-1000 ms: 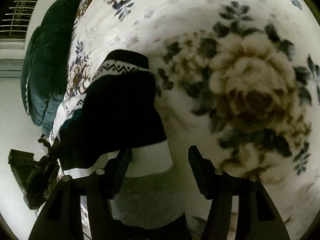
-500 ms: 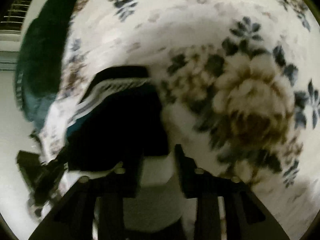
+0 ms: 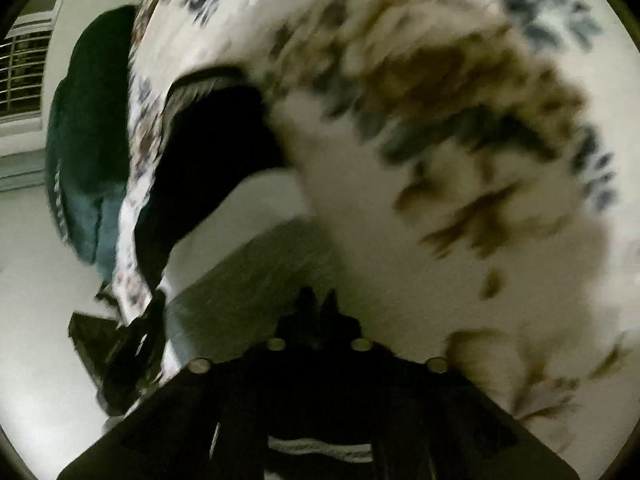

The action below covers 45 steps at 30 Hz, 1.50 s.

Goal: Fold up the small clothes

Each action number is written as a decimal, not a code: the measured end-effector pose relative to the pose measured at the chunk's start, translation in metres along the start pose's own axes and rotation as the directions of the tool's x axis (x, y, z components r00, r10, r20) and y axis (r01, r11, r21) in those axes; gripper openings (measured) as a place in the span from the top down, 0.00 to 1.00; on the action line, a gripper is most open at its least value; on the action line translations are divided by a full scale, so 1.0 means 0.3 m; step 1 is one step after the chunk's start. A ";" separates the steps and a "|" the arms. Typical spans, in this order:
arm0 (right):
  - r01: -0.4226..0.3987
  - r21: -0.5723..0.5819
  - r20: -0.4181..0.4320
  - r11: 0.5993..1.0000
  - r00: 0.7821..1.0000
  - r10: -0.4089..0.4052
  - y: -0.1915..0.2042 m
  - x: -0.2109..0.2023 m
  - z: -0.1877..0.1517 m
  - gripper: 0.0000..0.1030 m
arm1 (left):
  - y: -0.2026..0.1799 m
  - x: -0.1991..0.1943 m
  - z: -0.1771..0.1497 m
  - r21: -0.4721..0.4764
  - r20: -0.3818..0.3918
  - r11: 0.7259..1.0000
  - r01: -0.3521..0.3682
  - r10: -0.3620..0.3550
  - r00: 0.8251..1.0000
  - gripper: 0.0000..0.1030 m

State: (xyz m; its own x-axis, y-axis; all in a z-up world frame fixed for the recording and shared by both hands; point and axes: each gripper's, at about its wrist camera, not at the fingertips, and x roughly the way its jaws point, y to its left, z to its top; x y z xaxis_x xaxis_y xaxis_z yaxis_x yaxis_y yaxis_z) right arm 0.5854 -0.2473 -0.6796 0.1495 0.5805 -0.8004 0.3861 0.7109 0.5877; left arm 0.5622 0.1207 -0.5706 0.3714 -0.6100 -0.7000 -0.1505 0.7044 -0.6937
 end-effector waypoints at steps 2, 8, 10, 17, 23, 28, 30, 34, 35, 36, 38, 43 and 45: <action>-0.007 -0.009 -0.028 1.000 1.000 0.007 0.000 0.005 -0.002 0.97 | -0.019 -0.023 -0.005 0.021 -0.012 1.000 -0.008 0.008 1.000 0.93; -0.010 -0.035 -0.080 0.999 0.997 0.007 0.017 -0.063 -0.058 0.53 | -0.046 -0.208 -0.162 0.075 -0.013 0.997 -0.034 0.035 0.999 0.63; -0.011 -0.061 -0.103 0.998 0.995 0.005 -0.009 -0.100 -0.146 0.50 | -0.033 -0.255 -0.268 0.085 -0.039 0.995 -0.055 0.059 0.998 0.58; 0.015 -0.047 -0.266 0.999 0.963 -0.027 -0.167 -0.039 -0.466 0.50 | 0.058 -0.179 -0.645 0.026 -0.209 0.992 -0.123 0.126 0.970 0.60; -0.027 -0.030 -0.229 0.999 0.973 0.019 -0.219 0.038 -0.584 0.94 | 0.059 -0.212 -0.667 0.009 -0.078 0.984 -0.179 0.179 0.981 0.94; 0.021 0.002 -0.192 1.000 0.981 -0.021 -0.261 0.014 -0.594 0.93 | 0.044 -0.248 -0.663 -0.002 -0.152 0.988 -0.155 0.153 0.976 0.90; 0.010 -0.010 -0.241 1.000 0.970 -0.012 -0.254 -0.004 -0.612 0.79 | 0.020 -0.314 -0.685 -0.002 -0.155 0.991 -0.137 0.135 0.979 0.83; -0.042 -0.017 -0.295 0.999 0.955 0.036 -0.287 -0.114 -0.708 0.33 | -0.014 -0.459 -0.807 -0.003 -0.108 0.991 -0.131 0.130 0.986 0.43; -0.040 -0.026 -0.305 0.999 0.952 0.030 -0.304 -0.135 -0.737 0.32 | -0.001 -0.481 -0.849 -0.013 -0.112 0.991 -0.135 0.132 0.985 0.43; -0.027 -0.035 -0.329 0.999 0.944 0.014 -0.330 -0.150 -0.783 0.32 | 0.019 -0.481 -0.904 -0.028 -0.138 0.989 -0.145 0.140 0.980 0.43; -0.002 -0.027 -0.370 1.000 0.929 -0.008 -0.385 -0.147 -0.854 0.32 | 0.075 -0.450 -0.996 -0.051 -0.190 0.981 -0.187 0.175 0.966 0.43; -0.001 0.073 -0.424 0.997 0.905 0.032 -0.550 -0.047 -1.031 0.32 | 0.142 -0.317 -1.145 -0.030 -0.281 0.971 -0.238 0.220 0.934 0.46; -0.025 0.082 -0.412 0.996 0.909 0.057 -0.552 -0.006 -1.075 0.32 | 0.115 -0.328 -1.167 0.006 -0.229 0.971 -0.241 0.236 0.944 0.71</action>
State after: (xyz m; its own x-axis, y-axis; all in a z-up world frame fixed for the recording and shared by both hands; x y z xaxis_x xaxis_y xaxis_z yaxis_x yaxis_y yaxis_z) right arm 0.2276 -0.2382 -0.7376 -0.2176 0.7319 -0.6457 0.4556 0.6612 0.5960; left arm 0.1996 0.0780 -0.5853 0.1055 -0.4933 -0.8634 -0.2304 0.8325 -0.5038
